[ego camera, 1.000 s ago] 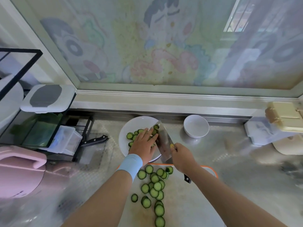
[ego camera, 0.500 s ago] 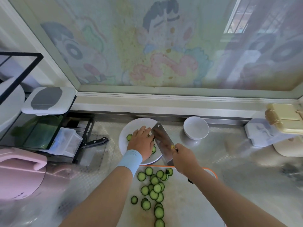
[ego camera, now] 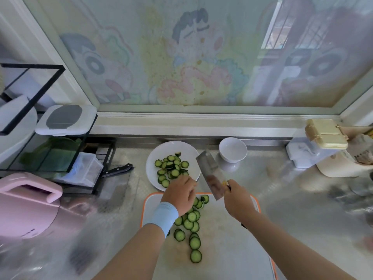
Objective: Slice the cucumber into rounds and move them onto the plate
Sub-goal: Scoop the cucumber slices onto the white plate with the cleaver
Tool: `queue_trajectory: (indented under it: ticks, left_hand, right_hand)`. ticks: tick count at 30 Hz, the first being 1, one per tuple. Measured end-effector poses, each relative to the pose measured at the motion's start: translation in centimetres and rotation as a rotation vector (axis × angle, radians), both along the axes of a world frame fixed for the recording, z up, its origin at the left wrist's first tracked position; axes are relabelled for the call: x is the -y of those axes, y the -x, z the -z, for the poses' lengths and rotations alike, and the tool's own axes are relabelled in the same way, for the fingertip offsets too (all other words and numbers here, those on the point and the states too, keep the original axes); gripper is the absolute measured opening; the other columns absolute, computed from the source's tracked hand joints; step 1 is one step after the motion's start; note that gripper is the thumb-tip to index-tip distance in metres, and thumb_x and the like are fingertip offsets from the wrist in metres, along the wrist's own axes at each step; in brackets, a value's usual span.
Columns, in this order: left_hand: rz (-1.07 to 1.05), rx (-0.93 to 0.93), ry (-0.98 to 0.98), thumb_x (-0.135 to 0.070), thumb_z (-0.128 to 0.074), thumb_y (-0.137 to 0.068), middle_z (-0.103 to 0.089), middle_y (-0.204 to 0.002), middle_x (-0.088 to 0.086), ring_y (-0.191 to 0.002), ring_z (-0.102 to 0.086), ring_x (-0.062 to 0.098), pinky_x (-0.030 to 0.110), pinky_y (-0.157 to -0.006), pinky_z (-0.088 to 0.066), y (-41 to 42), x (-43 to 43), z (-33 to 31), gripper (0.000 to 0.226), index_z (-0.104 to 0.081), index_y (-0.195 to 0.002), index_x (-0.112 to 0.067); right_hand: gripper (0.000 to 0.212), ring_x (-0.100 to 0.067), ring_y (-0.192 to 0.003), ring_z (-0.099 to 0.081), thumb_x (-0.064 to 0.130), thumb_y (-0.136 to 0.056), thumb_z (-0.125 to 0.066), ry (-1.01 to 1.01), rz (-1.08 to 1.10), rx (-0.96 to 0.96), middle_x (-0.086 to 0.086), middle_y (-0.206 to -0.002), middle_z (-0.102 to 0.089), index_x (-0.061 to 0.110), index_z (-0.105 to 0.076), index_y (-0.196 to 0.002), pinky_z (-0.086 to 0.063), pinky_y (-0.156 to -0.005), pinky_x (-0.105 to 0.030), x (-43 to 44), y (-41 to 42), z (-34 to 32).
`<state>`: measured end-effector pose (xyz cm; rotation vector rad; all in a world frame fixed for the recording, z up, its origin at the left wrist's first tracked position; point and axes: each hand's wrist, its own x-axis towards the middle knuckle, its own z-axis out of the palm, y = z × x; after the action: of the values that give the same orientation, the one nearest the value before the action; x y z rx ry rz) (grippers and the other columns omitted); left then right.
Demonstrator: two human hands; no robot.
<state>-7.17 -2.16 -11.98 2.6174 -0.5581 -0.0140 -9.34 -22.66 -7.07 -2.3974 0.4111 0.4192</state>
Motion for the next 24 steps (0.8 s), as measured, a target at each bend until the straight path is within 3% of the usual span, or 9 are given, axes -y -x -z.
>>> queue_trajectory:
  ticks: [2, 4, 6, 9, 14, 16, 20, 22, 24]
  left_hand:
    - [0.104, -0.097, -0.029, -0.022, -0.047, -0.094, -0.051, -0.128, -0.001, -0.117, -0.046, 0.018, 0.033, -0.099, -0.042, 1.6, 0.9, 0.0, 0.035, -0.055, -0.128, -0.018]
    - [0.178, -0.199, -0.171, -0.031, -0.043, -0.097, -0.031, -0.153, -0.003, -0.139, -0.027, 0.017, 0.031, -0.115, -0.024, 2.6, 1.6, 0.5, 0.052, -0.033, -0.148, -0.021]
    - [0.208, -0.279, -0.303, -0.041, -0.038, -0.1, -0.01, -0.161, -0.006, -0.147, -0.008, 0.015, 0.031, -0.119, -0.01, 3.1, 2.1, 1.0, 0.062, -0.016, -0.154, -0.021]
    - [0.164, -0.35, -0.223, -0.04, -0.04, -0.1, -0.019, -0.158, -0.011, -0.146, -0.012, 0.012, 0.029, -0.116, -0.017, 3.7, 2.1, 1.2, 0.056, -0.027, -0.151, -0.023]
    - [0.178, -0.294, -0.143, -0.044, -0.046, -0.096, -0.038, -0.146, -0.01, -0.138, -0.03, 0.012, 0.03, -0.11, -0.032, 5.5, 0.9, 1.3, 0.052, -0.039, -0.145, -0.028]
    - [0.193, -0.219, -0.18, -0.057, -0.051, -0.087, -0.029, -0.151, -0.01, -0.142, -0.022, 0.014, 0.031, -0.115, -0.024, 6.1, 0.3, 1.2, 0.07, -0.03, -0.149, -0.03]
    - [0.25, -0.209, -0.306, -0.078, -0.058, -0.061, 0.018, -0.159, -0.011, -0.145, 0.02, 0.014, 0.036, -0.118, 0.008, 8.7, 0.1, 1.5, 0.121, 0.01, -0.151, -0.034]
    - [0.262, -0.227, -0.347, -0.076, -0.064, -0.057, 0.026, -0.156, -0.011, -0.143, 0.028, 0.015, 0.038, -0.117, 0.013, 10.3, -0.1, 2.1, 0.128, 0.015, -0.15, -0.036]
    - [0.244, -0.228, -0.372, -0.075, -0.062, -0.062, 0.022, -0.158, -0.008, -0.144, 0.026, 0.017, 0.041, -0.119, 0.009, 11.6, -0.5, 2.8, 0.122, 0.01, -0.151, -0.033]
  right_hand:
    - [0.018, -0.018, -0.056, -0.035, 0.013, -0.099, -0.042, -0.001, 0.063, -0.005, -0.004, -0.066, -0.043, 0.005, -0.043, -0.082, -0.026, -0.048, -0.025, 0.9, 2.0, 0.5]
    - [0.023, -0.02, -0.059, -0.042, 0.019, -0.101, -0.041, -0.047, 0.112, -0.017, -0.006, -0.067, -0.048, 0.004, -0.047, -0.084, -0.032, -0.056, -0.032, 1.4, 3.8, 1.6]
    - [0.026, -0.025, -0.064, -0.049, 0.024, -0.102, -0.04, -0.078, 0.145, -0.054, -0.01, -0.072, -0.054, 0.006, -0.048, -0.085, -0.035, -0.06, -0.035, 1.8, 5.4, 3.1]
    - [0.028, -0.025, -0.063, -0.049, 0.029, -0.102, -0.039, -0.094, 0.207, -0.093, -0.009, -0.071, -0.054, 0.011, -0.046, -0.082, -0.033, -0.056, -0.034, 2.1, 7.4, 4.7]
    - [0.03, -0.025, -0.062, -0.047, 0.029, -0.102, -0.04, -0.139, 0.251, -0.115, -0.011, -0.073, -0.056, 0.007, -0.046, -0.084, -0.033, -0.056, -0.034, 2.0, 9.2, 5.5]
    - [0.03, -0.024, -0.065, -0.049, 0.03, -0.102, -0.041, -0.145, 0.231, -0.137, -0.009, -0.074, -0.057, 0.008, -0.048, -0.083, -0.035, -0.057, -0.034, 1.8, 9.8, 5.4]
    - [0.029, -0.027, -0.067, -0.057, 0.033, -0.101, -0.043, -0.143, 0.208, -0.185, -0.006, -0.073, -0.059, 0.013, -0.053, -0.081, -0.054, -0.063, -0.041, 1.7, 10.8, 5.3]
    - [0.026, -0.029, -0.064, -0.06, 0.03, -0.099, -0.046, -0.158, 0.208, -0.219, -0.008, -0.072, -0.058, 0.013, -0.052, -0.08, -0.058, -0.054, -0.039, 1.5, 11.3, 5.1]
    - [0.026, -0.029, -0.061, -0.062, 0.027, -0.099, -0.048, -0.182, 0.205, -0.24, -0.008, -0.07, -0.057, 0.014, -0.05, -0.077, -0.058, -0.049, -0.037, 1.2, 11.9, 4.8]
